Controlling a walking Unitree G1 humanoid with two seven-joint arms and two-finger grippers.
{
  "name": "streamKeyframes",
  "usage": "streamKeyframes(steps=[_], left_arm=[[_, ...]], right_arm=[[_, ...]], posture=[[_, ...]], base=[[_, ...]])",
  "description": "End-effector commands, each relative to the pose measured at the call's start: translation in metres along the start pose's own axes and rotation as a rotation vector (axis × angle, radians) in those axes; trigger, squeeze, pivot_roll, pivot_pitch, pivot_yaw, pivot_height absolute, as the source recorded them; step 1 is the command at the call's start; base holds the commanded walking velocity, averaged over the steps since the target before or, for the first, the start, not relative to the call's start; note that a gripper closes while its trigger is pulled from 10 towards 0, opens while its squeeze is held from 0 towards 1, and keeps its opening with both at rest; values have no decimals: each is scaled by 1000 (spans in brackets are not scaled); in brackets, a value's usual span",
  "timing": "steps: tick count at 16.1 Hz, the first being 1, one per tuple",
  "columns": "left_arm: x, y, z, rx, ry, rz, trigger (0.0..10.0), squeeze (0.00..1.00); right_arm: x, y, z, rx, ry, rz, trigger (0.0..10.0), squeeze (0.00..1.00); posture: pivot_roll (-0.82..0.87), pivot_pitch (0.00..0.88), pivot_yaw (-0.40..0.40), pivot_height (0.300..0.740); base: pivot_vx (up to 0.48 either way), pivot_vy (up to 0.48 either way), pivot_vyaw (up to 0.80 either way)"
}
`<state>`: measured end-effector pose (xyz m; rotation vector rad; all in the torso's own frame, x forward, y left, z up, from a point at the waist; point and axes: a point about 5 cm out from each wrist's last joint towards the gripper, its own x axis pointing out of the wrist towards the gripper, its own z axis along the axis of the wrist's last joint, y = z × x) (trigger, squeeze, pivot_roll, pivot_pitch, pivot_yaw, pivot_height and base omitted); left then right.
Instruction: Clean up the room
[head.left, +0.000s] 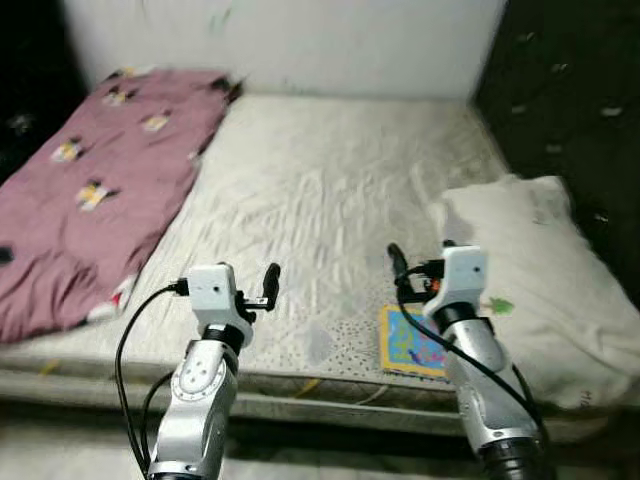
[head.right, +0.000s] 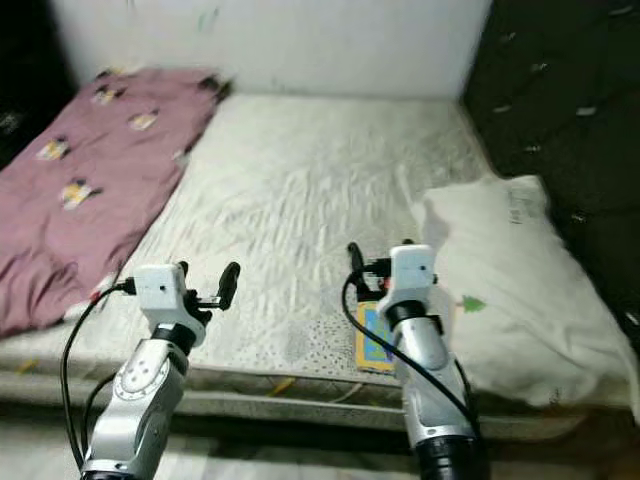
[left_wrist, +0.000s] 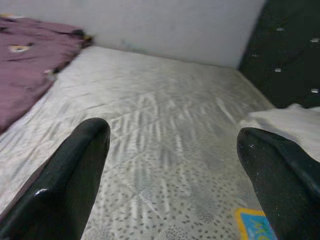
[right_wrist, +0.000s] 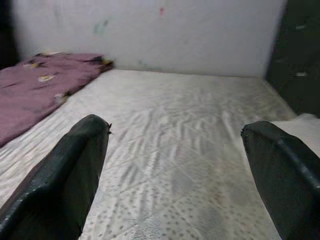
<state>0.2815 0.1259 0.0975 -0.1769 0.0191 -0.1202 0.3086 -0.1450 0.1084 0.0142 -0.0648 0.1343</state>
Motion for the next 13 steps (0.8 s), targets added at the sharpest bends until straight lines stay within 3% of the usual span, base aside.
streamKeyframes(steps=[1,5,7,8,11,13], left_arm=[[0,5,1,14,-1,19,10000,0],[-1,6,1,14,-1,21,10000,0],[-1,6,1,13,-2,21,10000,0],[-1,6,2,30,-7,18,10000,0],[-4,1,6,-23,-40,-65,10000,0],[-5,2,7,-25,-42,-66,10000,0]], right_arm=[[2,5,2,12,-9,19,10000,0],[1,7,0,10,-1,25,10000,0],[0,7,-1,9,1,26,10000,0],[0,7,-1,6,3,28,10000,0],[0,7,-2,5,5,29,10000,0],[-1,7,-3,4,6,28,10000,0]], posture=[[21,32,16,740],[24,40,19,740],[24,42,18,740],[24,42,18,740],[24,42,18,740],[23,45,20,740]], base=[[0,465,-800],[0,480,-697],[0,480,0],[0,0,0],[0,0,0],[321,0,0]])
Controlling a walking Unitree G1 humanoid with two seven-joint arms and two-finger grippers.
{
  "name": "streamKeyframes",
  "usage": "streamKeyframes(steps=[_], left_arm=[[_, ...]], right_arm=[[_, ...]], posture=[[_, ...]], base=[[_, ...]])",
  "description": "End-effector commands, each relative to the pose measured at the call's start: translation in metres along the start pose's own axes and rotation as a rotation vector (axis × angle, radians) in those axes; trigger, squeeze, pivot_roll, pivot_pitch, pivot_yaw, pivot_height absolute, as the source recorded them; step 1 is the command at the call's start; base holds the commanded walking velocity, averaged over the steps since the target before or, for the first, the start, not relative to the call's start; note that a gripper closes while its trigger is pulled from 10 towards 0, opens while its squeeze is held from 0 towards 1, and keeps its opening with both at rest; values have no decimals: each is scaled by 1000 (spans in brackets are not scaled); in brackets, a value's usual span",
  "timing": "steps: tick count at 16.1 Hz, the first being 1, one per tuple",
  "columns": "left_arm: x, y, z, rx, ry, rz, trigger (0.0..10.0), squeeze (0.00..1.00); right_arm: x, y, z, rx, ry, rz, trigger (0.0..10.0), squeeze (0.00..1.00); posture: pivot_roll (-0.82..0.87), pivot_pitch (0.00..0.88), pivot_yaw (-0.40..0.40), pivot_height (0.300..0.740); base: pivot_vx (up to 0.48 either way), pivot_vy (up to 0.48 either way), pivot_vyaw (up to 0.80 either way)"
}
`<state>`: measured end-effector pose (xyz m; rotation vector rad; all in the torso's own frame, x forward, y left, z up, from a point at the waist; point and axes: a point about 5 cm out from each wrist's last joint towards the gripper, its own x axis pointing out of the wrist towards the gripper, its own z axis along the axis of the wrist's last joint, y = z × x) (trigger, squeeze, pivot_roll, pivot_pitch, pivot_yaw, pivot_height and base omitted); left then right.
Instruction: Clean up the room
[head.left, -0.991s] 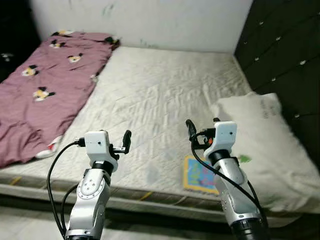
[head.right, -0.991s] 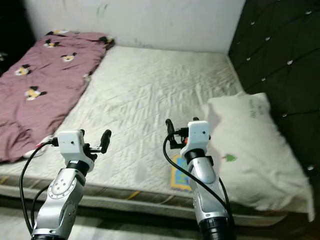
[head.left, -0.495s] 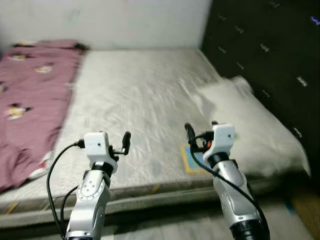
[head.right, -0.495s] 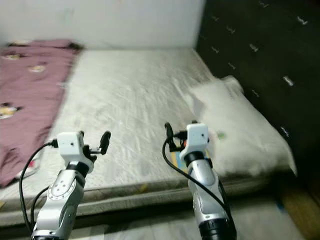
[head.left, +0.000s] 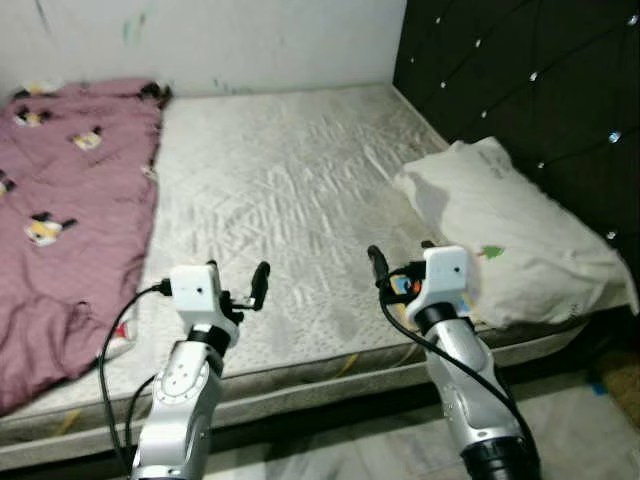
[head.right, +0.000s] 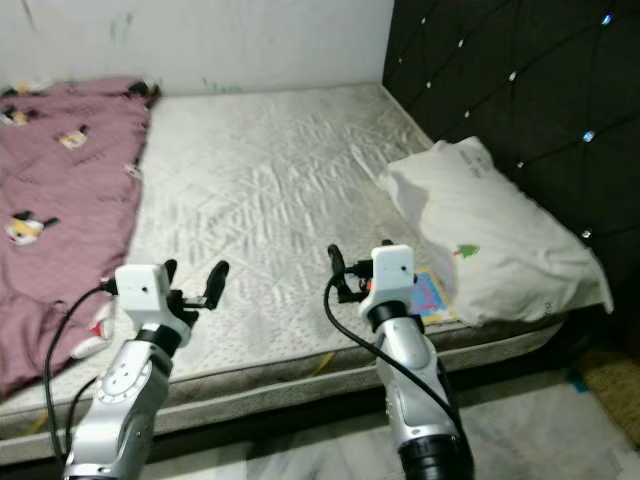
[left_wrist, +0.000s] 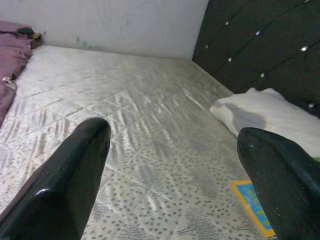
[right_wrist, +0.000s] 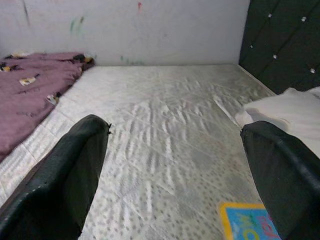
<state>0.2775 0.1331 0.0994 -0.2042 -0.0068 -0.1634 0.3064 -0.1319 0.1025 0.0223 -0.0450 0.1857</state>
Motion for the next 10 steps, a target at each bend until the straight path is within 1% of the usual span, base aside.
streamKeyframes(steps=[1,2,6,10], left_arm=[[1,-4,4,-1,-18,-23,10000,0],[1,-4,4,-2,-18,-25,10000,0],[1,-3,4,-3,-12,-25,10000,0],[2,-4,4,-4,-11,-27,10000,0]], right_arm=[[-1,-6,3,-20,-14,-18,10000,0],[-1,-5,3,-29,-15,-12,10000,0],[0,-4,4,-30,-19,-7,10000,0],[-1,-5,3,-30,-16,-12,10000,0]], posture=[[23,45,20,740],[23,46,21,740],[23,46,22,740],[23,47,22,740]], base=[[352,0,0],[356,0,0],[387,0,553],[389,0,0]])
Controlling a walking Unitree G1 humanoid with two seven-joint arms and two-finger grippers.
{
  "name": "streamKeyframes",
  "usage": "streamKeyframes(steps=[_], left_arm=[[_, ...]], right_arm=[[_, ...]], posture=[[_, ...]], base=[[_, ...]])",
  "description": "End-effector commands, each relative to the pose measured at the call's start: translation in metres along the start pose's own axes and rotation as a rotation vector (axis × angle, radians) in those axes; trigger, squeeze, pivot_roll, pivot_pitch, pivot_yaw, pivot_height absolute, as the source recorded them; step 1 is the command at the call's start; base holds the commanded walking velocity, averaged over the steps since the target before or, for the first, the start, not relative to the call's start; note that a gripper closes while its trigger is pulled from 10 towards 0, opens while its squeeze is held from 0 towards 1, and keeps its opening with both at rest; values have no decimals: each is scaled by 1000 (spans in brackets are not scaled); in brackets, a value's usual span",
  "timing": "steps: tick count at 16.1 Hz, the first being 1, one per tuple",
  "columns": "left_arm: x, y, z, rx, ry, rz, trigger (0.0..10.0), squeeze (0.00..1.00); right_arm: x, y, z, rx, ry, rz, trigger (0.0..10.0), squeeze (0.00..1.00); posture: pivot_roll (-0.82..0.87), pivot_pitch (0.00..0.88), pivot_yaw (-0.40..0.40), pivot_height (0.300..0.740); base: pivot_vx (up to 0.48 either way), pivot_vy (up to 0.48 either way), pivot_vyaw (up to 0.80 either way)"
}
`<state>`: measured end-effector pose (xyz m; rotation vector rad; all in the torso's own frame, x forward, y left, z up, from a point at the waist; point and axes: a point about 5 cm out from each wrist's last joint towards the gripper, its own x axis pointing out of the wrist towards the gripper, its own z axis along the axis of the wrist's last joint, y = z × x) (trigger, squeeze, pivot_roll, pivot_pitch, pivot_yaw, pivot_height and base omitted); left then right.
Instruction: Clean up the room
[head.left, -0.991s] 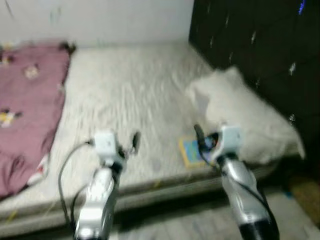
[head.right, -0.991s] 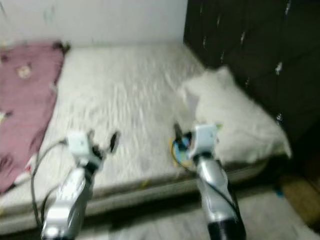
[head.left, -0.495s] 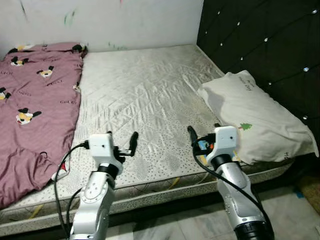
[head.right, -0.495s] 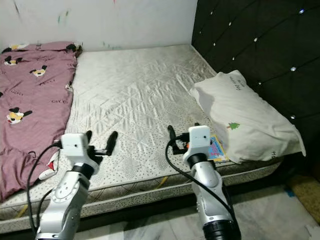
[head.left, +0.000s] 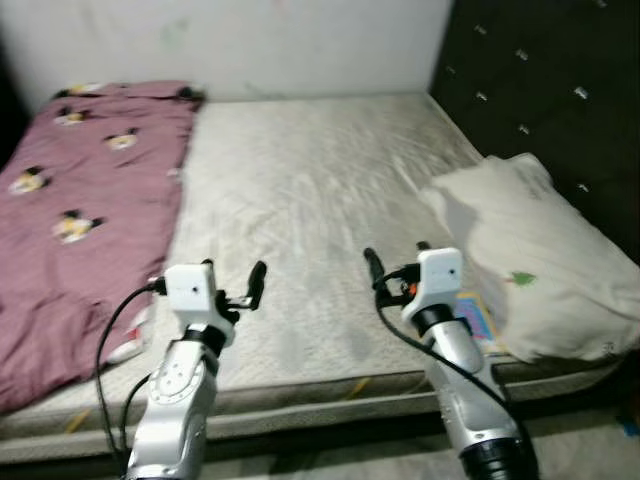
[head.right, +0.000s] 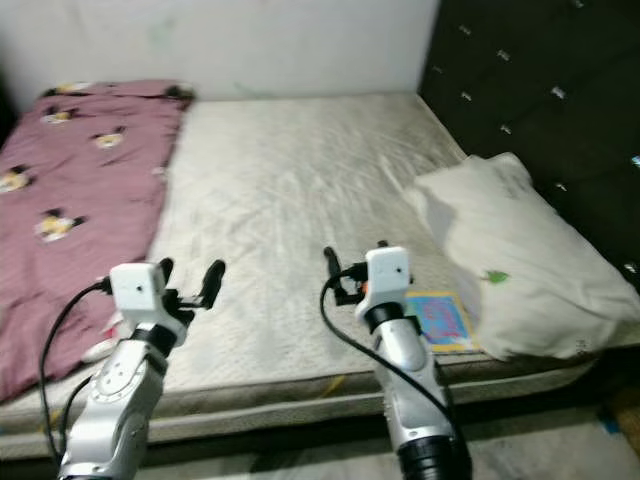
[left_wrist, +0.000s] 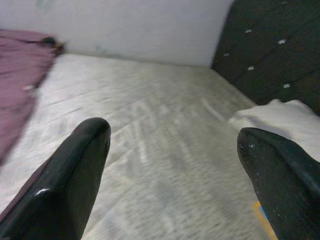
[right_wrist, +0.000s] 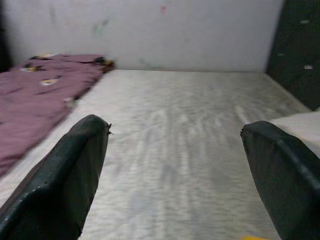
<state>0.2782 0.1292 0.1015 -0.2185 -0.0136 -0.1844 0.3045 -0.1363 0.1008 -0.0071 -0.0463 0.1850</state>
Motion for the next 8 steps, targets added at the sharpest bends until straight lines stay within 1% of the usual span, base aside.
streamKeyframes(steps=[1,3,4,6,8], left_arm=[[1,0,3,10,-4,-7,10000,0],[1,0,2,10,-1,-5,10000,0],[1,0,2,-4,-4,0,10000,0],[2,-1,2,8,2,-2,10000,0],[3,0,2,-1,-10,44,10000,0]], right_arm=[[2,-1,4,0,-18,-14,10000,0],[2,-2,4,1,-18,-15,10000,0],[2,-2,4,2,-18,-15,10000,0],[2,-2,3,5,-16,-14,10000,0],[1,-3,2,8,-13,-16,10000,0]], posture=[[22,47,22,740],[22,46,23,740],[22,44,22,740],[21,44,22,740],[23,43,20,740]], base=[[386,0,0],[381,0,0],[307,0,0],[0,0,0],[0,0,0]])
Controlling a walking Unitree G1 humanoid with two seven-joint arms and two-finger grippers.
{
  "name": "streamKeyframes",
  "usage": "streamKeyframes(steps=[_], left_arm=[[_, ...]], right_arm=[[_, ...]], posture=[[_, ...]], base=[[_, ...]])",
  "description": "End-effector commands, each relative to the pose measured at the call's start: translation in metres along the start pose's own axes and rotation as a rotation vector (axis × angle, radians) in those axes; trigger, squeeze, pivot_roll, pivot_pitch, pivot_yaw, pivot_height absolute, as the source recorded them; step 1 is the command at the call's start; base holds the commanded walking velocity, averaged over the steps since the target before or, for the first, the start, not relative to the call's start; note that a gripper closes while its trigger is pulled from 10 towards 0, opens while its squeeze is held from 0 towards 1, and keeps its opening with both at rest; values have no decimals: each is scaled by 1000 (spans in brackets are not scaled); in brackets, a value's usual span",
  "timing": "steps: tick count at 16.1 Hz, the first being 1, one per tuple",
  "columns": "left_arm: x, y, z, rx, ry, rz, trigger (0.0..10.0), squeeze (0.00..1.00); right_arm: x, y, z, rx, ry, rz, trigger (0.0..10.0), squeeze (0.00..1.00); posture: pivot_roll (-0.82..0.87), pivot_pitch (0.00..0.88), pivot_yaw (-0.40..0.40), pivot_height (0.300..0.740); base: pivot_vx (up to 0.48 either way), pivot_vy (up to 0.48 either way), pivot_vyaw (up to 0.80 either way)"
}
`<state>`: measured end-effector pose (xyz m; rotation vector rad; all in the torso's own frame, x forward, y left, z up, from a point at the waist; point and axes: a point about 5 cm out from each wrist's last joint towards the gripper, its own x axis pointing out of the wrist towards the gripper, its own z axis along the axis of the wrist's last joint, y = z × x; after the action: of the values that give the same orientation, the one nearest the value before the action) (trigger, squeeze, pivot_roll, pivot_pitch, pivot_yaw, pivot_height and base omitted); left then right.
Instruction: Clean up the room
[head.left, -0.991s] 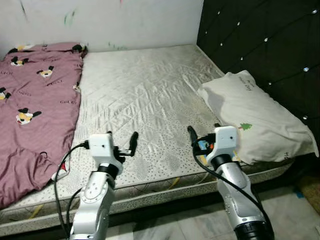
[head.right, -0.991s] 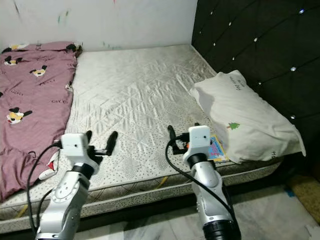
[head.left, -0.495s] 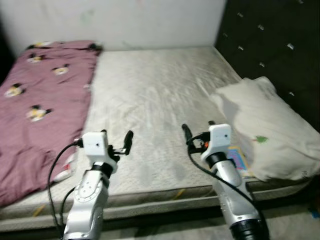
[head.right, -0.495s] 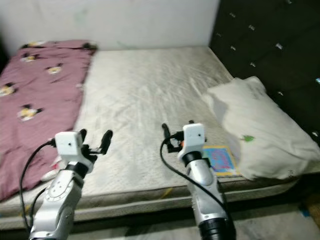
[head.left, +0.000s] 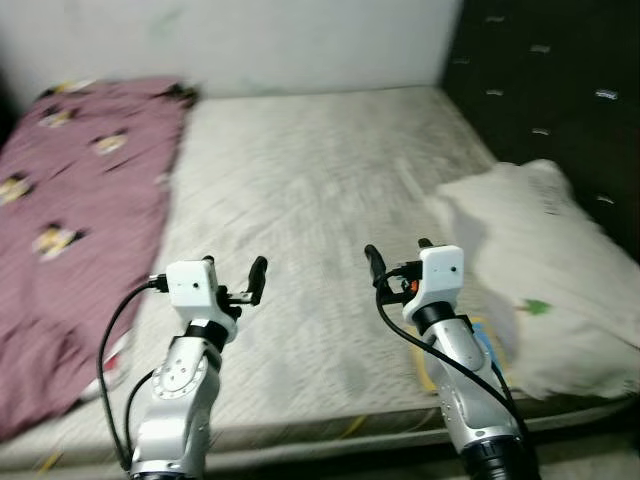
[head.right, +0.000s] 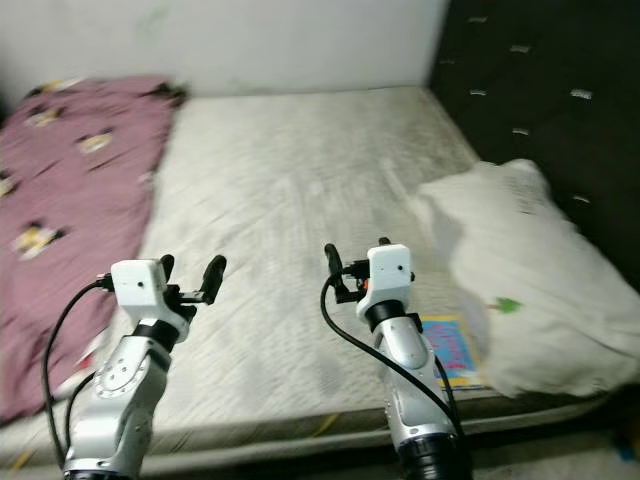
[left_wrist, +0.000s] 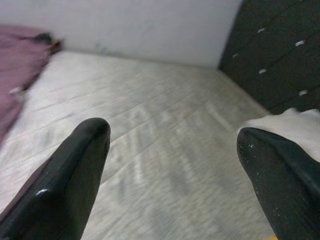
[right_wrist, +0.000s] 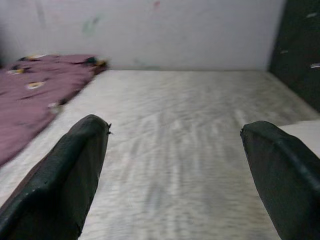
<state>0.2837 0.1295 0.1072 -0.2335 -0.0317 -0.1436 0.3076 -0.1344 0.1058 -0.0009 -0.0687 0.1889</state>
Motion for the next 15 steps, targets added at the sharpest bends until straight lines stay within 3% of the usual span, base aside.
streamKeyframes(steps=[1,4,9,15], left_arm=[[-3,1,-5,-4,36,22,10000,0],[-2,1,-5,-8,32,6,10000,0],[-1,0,-5,-2,32,4,10000,0],[-1,0,-4,-1,27,2,10000,0]], right_arm=[[-3,-4,-3,4,10,-18,10000,0],[-1,-3,-1,-11,-2,-8,10000,0],[-2,-3,-1,-12,0,-2,10000,0],[-2,-2,-3,-13,10,5,10000,0]], posture=[[23,43,20,740],[23,43,21,740],[22,42,20,740],[22,42,20,740]], base=[[0,0,0],[0,320,133],[0,480,743],[0,478,0]])
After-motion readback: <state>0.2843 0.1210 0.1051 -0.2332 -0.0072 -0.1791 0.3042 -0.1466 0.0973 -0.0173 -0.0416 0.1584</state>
